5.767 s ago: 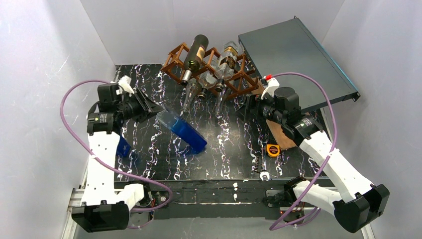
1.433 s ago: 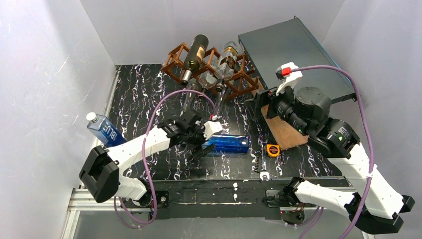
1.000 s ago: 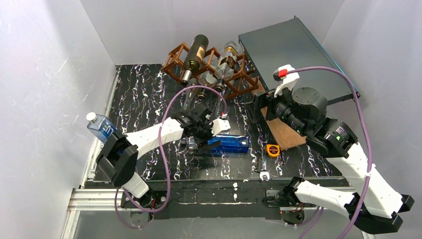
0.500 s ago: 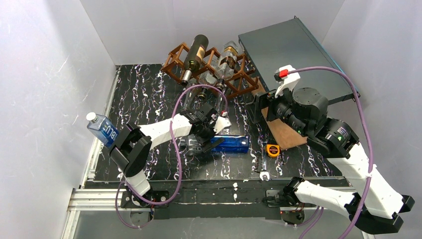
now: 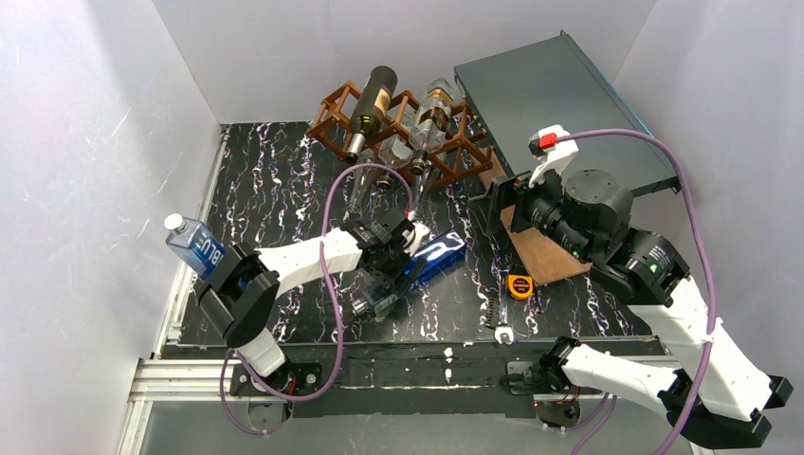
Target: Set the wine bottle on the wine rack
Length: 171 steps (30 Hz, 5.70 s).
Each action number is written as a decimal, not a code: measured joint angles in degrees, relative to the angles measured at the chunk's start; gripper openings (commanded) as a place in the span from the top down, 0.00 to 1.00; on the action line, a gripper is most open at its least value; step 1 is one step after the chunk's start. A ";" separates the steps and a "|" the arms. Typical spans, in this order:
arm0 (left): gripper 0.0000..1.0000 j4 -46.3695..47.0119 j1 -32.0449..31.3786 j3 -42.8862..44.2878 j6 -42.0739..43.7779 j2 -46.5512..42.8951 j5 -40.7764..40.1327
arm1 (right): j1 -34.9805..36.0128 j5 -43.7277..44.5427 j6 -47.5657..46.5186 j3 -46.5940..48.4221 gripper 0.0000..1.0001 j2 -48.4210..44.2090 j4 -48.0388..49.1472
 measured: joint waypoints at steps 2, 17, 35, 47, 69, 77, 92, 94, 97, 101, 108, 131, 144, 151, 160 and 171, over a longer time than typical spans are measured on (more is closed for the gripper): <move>0.18 0.79 -1.79 -1.64 -2.64 -1.01 -0.90 | 0.00 -0.15 0.11 -0.17 0.02 -0.04 0.09; 0.22 2.71 -11.23 -9.62 -10.38 -3.08 -13.00 | 0.00 -1.90 1.31 -1.16 0.01 0.00 0.83; 1.00 4.83 -12.41 -12.57 -14.25 -7.02 -11.43 | 0.00 -2.08 1.68 -2.67 0.02 -0.68 1.25; 1.00 10.47 -11.78 -12.55 -26.25 -14.25 -1.44 | 0.00 -2.03 1.68 -3.23 0.02 -1.55 1.25; 1.00 33.94 -8.02 -25.44 -50.25 -22.18 5.55 | 0.00 -1.64 1.68 -4.28 0.02 -2.82 1.29; 1.00 38.93 -8.02 -27.56 -54.36 -22.18 4.15 | 0.00 -1.64 1.79 -4.57 0.02 -2.91 1.31; 1.00 43.78 -8.00 -26.38 -51.93 -22.18 -0.61 | 0.00 -1.66 1.88 -4.57 0.02 -2.93 1.31; 1.00 44.19 -8.02 -26.10 -51.17 -22.18 -1.70 | 0.00 -1.66 1.90 -4.57 0.02 -2.93 1.31; 1.00 44.61 -8.00 -25.35 -49.96 -22.18 -3.63 | 0.00 -1.68 1.90 -4.57 0.02 -2.93 1.31; 1.00 44.92 -7.96 -23.47 -48.43 -22.01 -5.73 | 0.00 -1.68 1.99 -4.57 0.02 -2.89 1.31; 1.00 46.99 -7.85 -19.74 -47.08 -19.45 -9.81 | 0.00 -2.12 2.62 -4.57 0.02 -2.78 1.42; 1.00 47.15 -3.82 -10.54 -47.04 -7.26 -10.03 | 0.00 -2.08 2.64 -4.46 0.02 -2.97 1.42; 1.00 48.59 -2.91 -5.92 -46.99 -1.70 -11.30 | 0.00 -1.97 2.43 -4.44 0.02 -3.32 1.36; 1.00 50.80 -1.53 -3.61 -46.97 2.08 -11.54 | 0.00 -1.90 2.38 -4.44 0.02 -3.30 1.38; 1.00 52.48 -0.33 -0.96 -46.47 4.87 -11.74 | 0.00 -2.32 2.40 -4.44 0.02 -3.19 1.40; 1.00 53.64 0.02 3.80 -46.36 9.64 -12.44 | 0.00 -2.78 2.43 -4.44 0.02 -3.04 1.49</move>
